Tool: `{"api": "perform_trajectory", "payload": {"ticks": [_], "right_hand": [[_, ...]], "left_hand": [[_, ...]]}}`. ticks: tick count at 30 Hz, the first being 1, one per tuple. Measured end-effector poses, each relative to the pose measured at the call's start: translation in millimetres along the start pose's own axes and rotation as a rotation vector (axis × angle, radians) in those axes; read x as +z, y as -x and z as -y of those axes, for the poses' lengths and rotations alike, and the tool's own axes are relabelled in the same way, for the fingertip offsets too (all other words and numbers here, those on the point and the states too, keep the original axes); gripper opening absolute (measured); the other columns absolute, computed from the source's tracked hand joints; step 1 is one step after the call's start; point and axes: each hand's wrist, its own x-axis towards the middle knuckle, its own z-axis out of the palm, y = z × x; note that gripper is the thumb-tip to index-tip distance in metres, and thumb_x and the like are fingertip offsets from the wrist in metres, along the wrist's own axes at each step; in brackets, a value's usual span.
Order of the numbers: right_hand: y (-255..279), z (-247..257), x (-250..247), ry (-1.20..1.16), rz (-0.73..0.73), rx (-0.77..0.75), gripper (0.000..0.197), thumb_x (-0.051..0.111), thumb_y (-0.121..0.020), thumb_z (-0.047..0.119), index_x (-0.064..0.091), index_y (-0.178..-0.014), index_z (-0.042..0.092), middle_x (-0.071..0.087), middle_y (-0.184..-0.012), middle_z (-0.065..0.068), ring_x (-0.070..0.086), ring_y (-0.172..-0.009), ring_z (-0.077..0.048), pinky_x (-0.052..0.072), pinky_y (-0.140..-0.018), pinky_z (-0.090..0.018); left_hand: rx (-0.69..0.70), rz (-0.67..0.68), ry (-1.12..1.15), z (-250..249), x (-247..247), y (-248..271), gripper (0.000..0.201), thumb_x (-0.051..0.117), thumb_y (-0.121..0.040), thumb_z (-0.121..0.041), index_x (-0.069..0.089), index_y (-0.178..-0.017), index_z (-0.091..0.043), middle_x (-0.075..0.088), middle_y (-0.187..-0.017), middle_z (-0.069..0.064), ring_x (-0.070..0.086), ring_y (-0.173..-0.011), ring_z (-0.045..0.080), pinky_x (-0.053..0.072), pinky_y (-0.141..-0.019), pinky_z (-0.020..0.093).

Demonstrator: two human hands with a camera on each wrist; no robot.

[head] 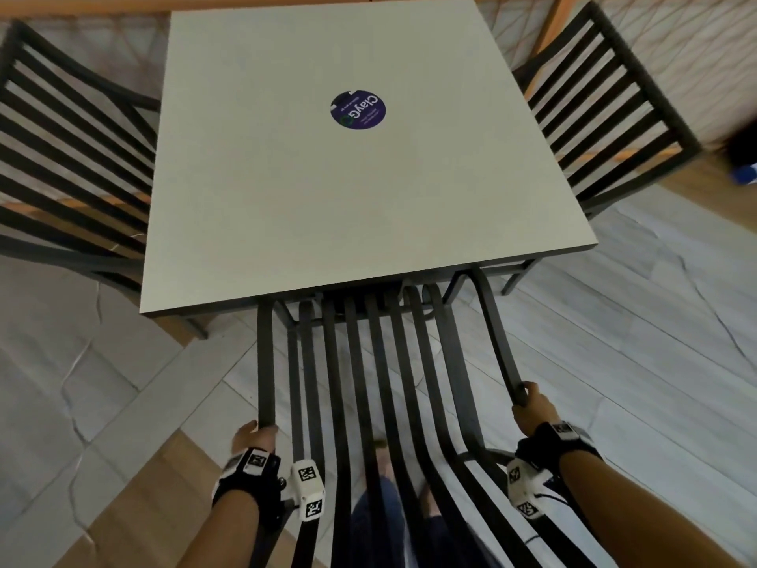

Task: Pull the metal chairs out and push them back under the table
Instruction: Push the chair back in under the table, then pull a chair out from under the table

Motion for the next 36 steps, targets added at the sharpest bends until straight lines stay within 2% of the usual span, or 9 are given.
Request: {"api": "perform_trajectory", "payload": {"ticks": [3,7,14,20,25,28,31,32,36], "right_hand": [[2,20,-13,0.038,-0.029,-0.119,0.054,0.056,-0.089,0.015,0.037,-0.139,0.015,0.056,-0.122,-0.016,0.059,-0.103,-0.035,0.051,-0.086,-0.043],[4,47,-31,0.015,-0.031,-0.221,0.06,0.059,-0.088,0.019,0.033,-0.143,0.017,0.051,-0.132,-0.015,0.057,-0.111,-0.034,0.05,-0.093,-0.047],[0,31,-94,-0.114,-0.04,-0.272,0.057,0.058,-0.092,0.024,0.034,-0.143,0.014,0.042,-0.143,-0.02,0.053,-0.12,-0.038,0.043,-0.099,-0.039],[-32,-18,-202,-0.197,-0.178,-0.382,0.053,0.059,-0.092,0.024,0.039,-0.14,0.013,0.043,-0.14,-0.02,0.05,-0.122,-0.038,0.039,-0.103,-0.041],[-63,-83,-293,-0.178,-0.206,-0.451,0.053,0.057,-0.094,0.025,0.037,-0.141,0.012,0.042,-0.139,-0.022,0.05,-0.119,-0.039,0.039,-0.099,-0.042],[-80,-125,-343,-0.188,-0.218,-0.494,0.052,0.058,-0.094,0.025,0.038,-0.14,0.011,0.042,-0.137,-0.025,0.052,-0.116,-0.04,0.04,-0.098,-0.04],[-95,-156,-386,-0.178,-0.224,-0.511,0.052,0.058,-0.094,0.026,0.039,-0.139,0.012,0.043,-0.137,-0.024,0.051,-0.119,-0.04,0.039,-0.1,-0.042],[-99,-161,-398,-0.178,-0.231,-0.518,0.051,0.058,-0.094,0.026,0.039,-0.139,0.012,0.043,-0.137,-0.024,0.05,-0.121,-0.041,0.039,-0.101,-0.042],[-116,-157,-438,-0.191,-0.271,-0.571,0.052,0.058,-0.093,0.028,0.039,-0.139,0.013,0.044,-0.136,-0.024,0.052,-0.121,-0.04,0.04,-0.101,-0.043]], "left_hand": [[0.013,-0.126,0.102,-23,4,22,0.06,0.065,-0.081,-0.018,0.044,-0.137,-0.009,0.045,-0.137,0.025,0.048,-0.118,0.043,0.042,-0.099,0.047],[0.129,-0.136,0.132,-57,17,43,0.069,0.067,-0.08,-0.017,0.039,-0.143,-0.01,0.039,-0.146,0.021,0.041,-0.13,0.04,0.035,-0.111,0.046],[0.311,-0.014,0.176,-125,63,97,0.055,0.066,-0.081,-0.012,0.051,-0.134,-0.012,0.042,-0.144,0.018,0.048,-0.125,0.039,0.042,-0.105,0.046],[0.519,0.033,0.276,-187,123,175,0.054,0.067,-0.081,-0.009,0.051,-0.133,-0.013,0.047,-0.142,0.01,0.047,-0.128,0.03,0.042,-0.101,0.038],[0.67,0.046,0.273,-234,187,265,0.055,0.069,-0.079,-0.01,0.052,-0.131,-0.014,0.045,-0.143,0.012,0.044,-0.13,0.028,0.04,-0.108,0.042],[0.739,0.035,0.208,-268,227,316,0.056,0.07,-0.077,-0.01,0.052,-0.13,-0.014,0.046,-0.141,0.012,0.049,-0.124,0.027,0.046,-0.1,0.038],[0.816,0.038,0.22,-302,259,362,0.053,0.069,-0.079,-0.008,0.052,-0.129,-0.01,0.05,-0.135,0.011,0.054,-0.106,0.022,0.048,-0.077,0.02],[0.839,0.048,0.228,-314,269,376,0.053,0.069,-0.079,-0.008,0.052,-0.129,-0.01,0.05,-0.134,0.01,0.053,-0.106,0.022,0.047,-0.077,0.017],[0.87,0.079,0.203,-359,305,407,0.055,0.068,-0.079,-0.01,0.049,-0.131,-0.013,0.047,-0.139,0.009,0.048,-0.126,0.026,0.044,-0.104,0.042]]}}
